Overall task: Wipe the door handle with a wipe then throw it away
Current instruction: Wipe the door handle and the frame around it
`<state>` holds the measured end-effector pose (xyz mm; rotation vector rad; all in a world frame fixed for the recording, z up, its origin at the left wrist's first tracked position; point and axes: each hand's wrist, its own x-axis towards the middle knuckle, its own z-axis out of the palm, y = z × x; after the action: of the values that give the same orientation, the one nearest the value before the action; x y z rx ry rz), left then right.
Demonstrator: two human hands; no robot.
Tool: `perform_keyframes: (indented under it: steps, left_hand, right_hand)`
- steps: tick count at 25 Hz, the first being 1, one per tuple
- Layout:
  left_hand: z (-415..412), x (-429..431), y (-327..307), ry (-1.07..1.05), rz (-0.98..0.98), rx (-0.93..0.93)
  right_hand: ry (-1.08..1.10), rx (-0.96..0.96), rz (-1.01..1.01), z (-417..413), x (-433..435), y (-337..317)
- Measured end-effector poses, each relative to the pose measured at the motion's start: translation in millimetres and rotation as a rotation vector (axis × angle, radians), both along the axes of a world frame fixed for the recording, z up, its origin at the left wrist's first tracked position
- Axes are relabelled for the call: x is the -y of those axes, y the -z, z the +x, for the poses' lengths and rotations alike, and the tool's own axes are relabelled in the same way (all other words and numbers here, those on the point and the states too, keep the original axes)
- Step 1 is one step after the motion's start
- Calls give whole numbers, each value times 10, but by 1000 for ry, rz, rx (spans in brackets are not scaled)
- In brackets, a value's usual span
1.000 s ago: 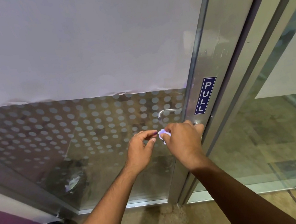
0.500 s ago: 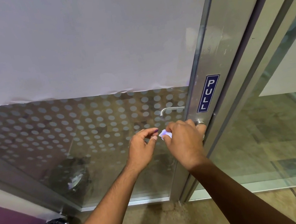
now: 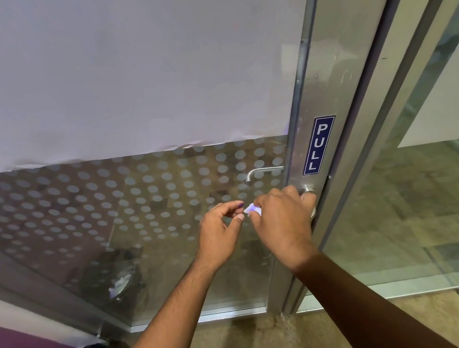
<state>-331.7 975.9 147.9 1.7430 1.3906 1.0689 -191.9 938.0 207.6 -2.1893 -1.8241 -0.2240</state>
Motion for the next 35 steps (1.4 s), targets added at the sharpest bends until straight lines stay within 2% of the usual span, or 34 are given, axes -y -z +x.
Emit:
perform_keyframes:
  steps: [4, 9, 16, 24, 30, 35]
  left_hand:
    - [-3, -1, -11, 0, 6, -22]
    - [12, -1, 4, -12, -2, -16]
    - [18, -13, 23, 0, -3, -16]
    - [18, -22, 45, -2, 17, -16]
    - [36, -30, 62, -9, 14, -30]
    - [22, -39, 74, -6, 6, -36]
  right_hand:
    - [-28, 38, -12, 11, 38, -16]
    - [-52, 101, 91, 238, 306, 122]
    - [-143, 109, 126, 65, 171, 127]
    - [-225, 188, 207, 691, 383, 300]
    - [-319, 130, 238, 481, 321, 366]
    - [-304, 159, 282, 874, 339, 419]
